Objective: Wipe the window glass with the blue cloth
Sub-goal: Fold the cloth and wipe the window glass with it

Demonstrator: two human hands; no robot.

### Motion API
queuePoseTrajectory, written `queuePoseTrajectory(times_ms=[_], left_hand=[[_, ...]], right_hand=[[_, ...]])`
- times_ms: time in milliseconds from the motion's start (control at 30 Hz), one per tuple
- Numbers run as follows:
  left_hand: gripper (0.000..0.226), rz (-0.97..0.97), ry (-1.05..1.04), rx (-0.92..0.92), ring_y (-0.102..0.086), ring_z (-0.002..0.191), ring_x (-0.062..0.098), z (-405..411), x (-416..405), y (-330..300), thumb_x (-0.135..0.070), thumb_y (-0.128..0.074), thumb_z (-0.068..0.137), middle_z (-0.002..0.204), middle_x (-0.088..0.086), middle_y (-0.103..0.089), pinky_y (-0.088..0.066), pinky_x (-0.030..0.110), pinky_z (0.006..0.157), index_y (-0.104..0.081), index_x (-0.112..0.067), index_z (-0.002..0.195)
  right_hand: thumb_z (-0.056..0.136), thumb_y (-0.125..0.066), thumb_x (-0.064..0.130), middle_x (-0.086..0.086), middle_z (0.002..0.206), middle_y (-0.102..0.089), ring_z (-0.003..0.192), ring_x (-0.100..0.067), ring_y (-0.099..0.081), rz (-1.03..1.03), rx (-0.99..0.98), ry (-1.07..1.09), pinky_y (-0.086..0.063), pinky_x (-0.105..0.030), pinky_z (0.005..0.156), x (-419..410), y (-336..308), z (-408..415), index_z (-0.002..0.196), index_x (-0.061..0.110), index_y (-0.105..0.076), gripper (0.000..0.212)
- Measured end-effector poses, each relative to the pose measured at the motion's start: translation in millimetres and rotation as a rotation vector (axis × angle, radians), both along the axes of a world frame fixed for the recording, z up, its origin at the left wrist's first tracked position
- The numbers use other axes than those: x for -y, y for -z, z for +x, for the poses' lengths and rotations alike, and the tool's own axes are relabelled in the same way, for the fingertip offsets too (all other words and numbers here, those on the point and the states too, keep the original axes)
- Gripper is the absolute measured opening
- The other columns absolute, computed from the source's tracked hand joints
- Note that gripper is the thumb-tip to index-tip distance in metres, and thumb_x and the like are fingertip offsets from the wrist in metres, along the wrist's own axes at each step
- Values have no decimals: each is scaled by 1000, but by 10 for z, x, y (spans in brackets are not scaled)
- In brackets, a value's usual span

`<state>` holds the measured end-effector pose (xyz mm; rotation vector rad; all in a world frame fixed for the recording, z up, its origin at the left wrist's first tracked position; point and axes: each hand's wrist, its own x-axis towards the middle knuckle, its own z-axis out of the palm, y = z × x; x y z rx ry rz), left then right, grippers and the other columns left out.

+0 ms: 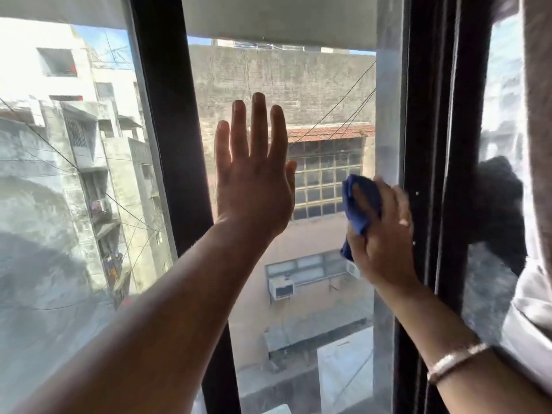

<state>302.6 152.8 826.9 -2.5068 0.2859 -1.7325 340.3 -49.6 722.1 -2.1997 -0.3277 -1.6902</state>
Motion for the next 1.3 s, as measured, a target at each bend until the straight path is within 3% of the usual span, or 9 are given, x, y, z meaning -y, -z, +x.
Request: queuePoseTrajectory(times_ms=[133, 233, 333, 467, 767, 967, 1133, 1200, 1300], left_hand=[[75, -19, 69, -35, 5, 159, 33, -48, -24, -34, -57, -4, 103, 172, 12, 4, 8, 48, 125, -7, -14, 164], [79, -45, 143, -86, 6, 159, 29, -99, -55, -69, -57, 5, 98, 173, 9, 3, 10, 45, 124, -10, -17, 164], [73, -30, 92, -143, 13, 158, 30, -143, -36, -78, -57, -6, 104, 172, 9, 12, 14, 45, 123, -2, -16, 164], [73, 76, -37, -195, 17, 157, 34, -235, -79, -101, -47, -26, 107, 170, 13, 20, 10, 49, 125, 8, -14, 162], [67, 353, -12, -286, 5, 157, 36, -443, -165, 660, -57, -38, 105, 169, 13, 7, 10, 49, 121, -22, -23, 161], [66, 510, 29, -190, -31, 151, 36, -413, -251, 815, -69, -63, 85, 163, 17, -33, -11, 52, 125, -66, -24, 134], [33, 510, 108, -173, -50, 142, 28, -418, -190, 841, -55, -80, 79, 153, 9, -53, -30, 47, 122, -78, -27, 97], [24, 503, 190, -194, -67, 120, 20, -456, -129, 837, -46, -81, 77, 132, 1, -69, -50, 36, 105, -76, -28, 93], [18, 450, 271, -276, -66, 101, 20, -549, -104, 821, -33, -67, 88, 109, -3, -70, -45, 34, 93, -64, -24, 103]], right_hand=[[82, -50, 22, -19, 153, -40, 139, -43, -32, 138, 140, 34, -27, -57, 115, -533, -416, 51, 146, 22, -48, 64], [80, -59, 24, -12, 147, -47, 138, -39, -35, -224, 196, -115, -27, -60, 116, -1138, 240, -118, 136, 31, -54, 57], [74, -57, 35, -2, 154, -36, 140, -33, -27, -588, 105, -111, -15, -58, 121, -1261, 856, -244, 142, 40, -48, 69], [73, -56, 47, -1, 163, -22, 149, -30, -20, -638, -64, -202, -9, -56, 123, -1019, 823, -317, 151, 39, -33, 82], [98, -28, 30, -5, 168, 10, 155, -30, 12, -186, -275, -330, -6, -50, 126, -372, 711, -420, 159, 33, 7, 70], [100, -42, 9, -4, 166, -18, 156, -23, -9, 1, -315, -514, -8, -17, 123, -200, 595, -391, 159, 34, -4, 74], [83, -64, -5, -9, 155, -36, 146, -22, -32, 144, -356, -212, -27, -31, 119, -307, 534, -472, 155, 21, -27, 85], [78, -69, 1, -13, 126, -53, 122, -30, -52, 164, -410, -43, -38, -28, 98, -296, 412, -585, 142, 16, -49, 69], [82, -65, 14, -4, 87, -47, 83, -34, -59, 73, -481, 99, -36, -26, 71, -418, 205, -821, 83, 14, -62, 4]])
